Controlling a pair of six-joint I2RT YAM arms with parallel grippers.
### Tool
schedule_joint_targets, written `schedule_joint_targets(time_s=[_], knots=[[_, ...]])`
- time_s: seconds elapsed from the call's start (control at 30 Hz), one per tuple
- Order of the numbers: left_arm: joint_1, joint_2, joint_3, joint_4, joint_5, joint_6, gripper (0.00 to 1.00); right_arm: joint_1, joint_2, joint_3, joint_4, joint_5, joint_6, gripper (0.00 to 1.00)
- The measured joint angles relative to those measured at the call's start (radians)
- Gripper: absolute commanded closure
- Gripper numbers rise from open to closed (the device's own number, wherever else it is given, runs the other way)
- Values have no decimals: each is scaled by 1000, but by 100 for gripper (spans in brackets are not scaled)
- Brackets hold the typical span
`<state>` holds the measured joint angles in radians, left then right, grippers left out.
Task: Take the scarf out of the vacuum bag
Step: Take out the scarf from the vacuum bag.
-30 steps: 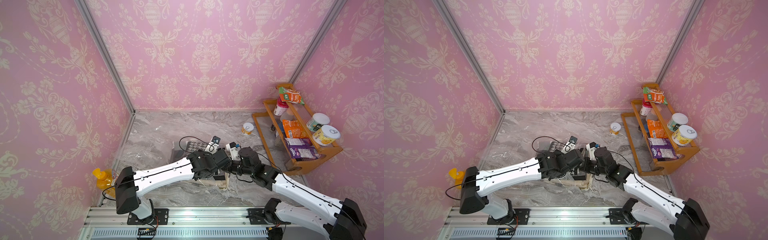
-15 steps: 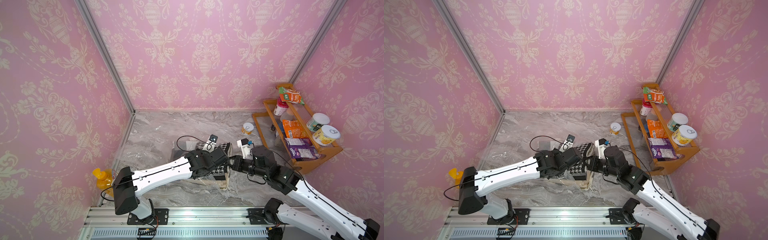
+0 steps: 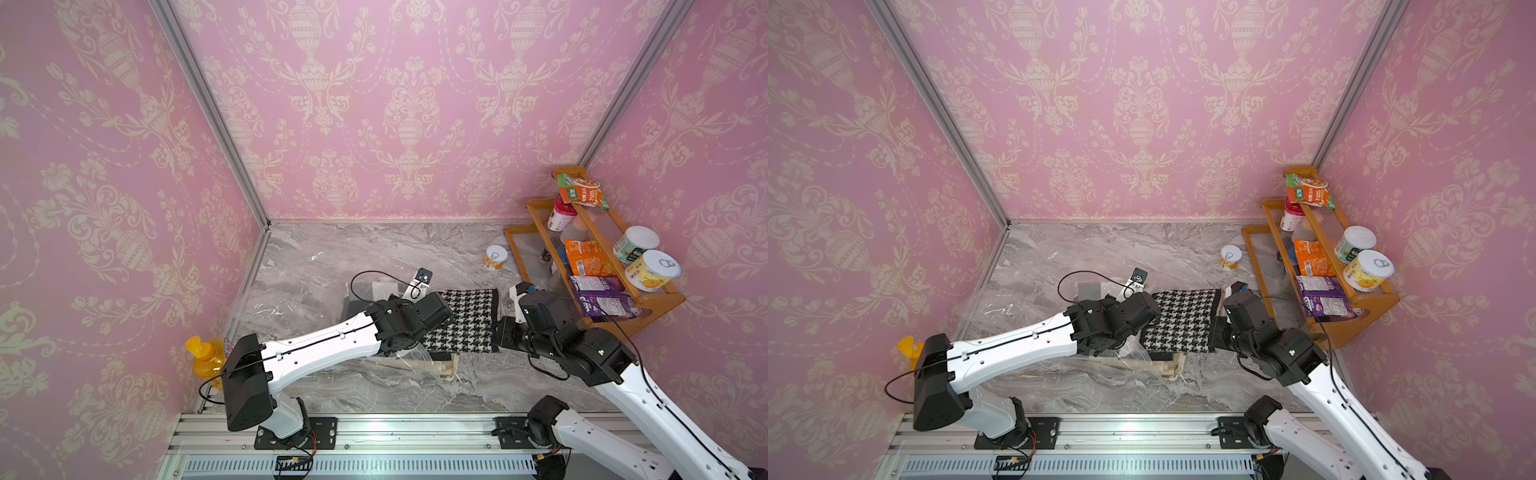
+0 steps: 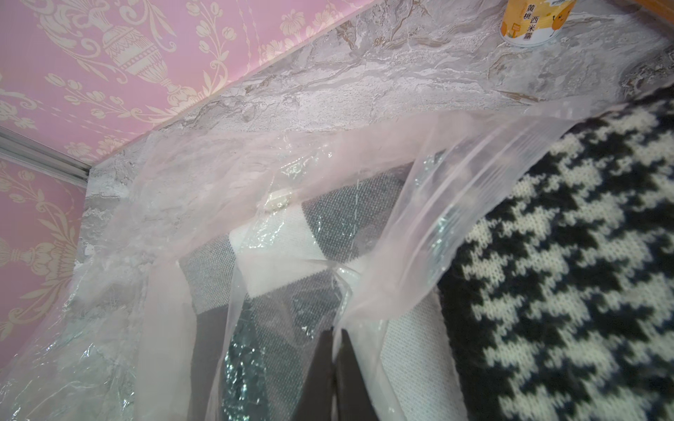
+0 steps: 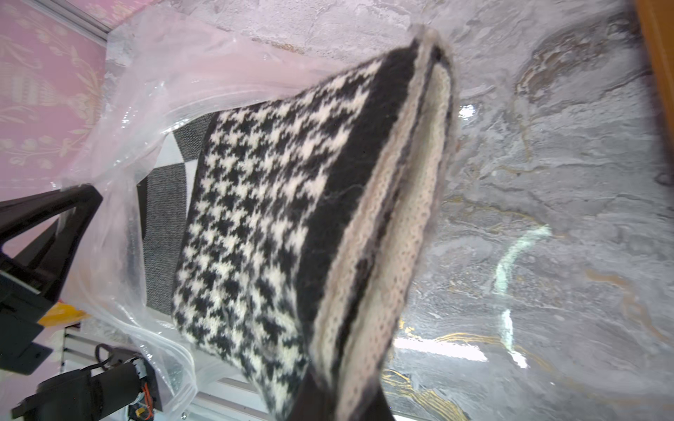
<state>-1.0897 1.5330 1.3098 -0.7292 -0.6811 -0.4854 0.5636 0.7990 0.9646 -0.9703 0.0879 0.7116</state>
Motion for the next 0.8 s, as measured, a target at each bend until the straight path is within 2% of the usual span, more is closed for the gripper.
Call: schedule_joint_targets(time_s=[0.47,0.8], knots=[[99,-33,-93,113,72,58,100,-63,180,80,-145,198,-97,100],[121,-36,-130,153,99,70,100,-174,297,80,-164,291,-167,100]])
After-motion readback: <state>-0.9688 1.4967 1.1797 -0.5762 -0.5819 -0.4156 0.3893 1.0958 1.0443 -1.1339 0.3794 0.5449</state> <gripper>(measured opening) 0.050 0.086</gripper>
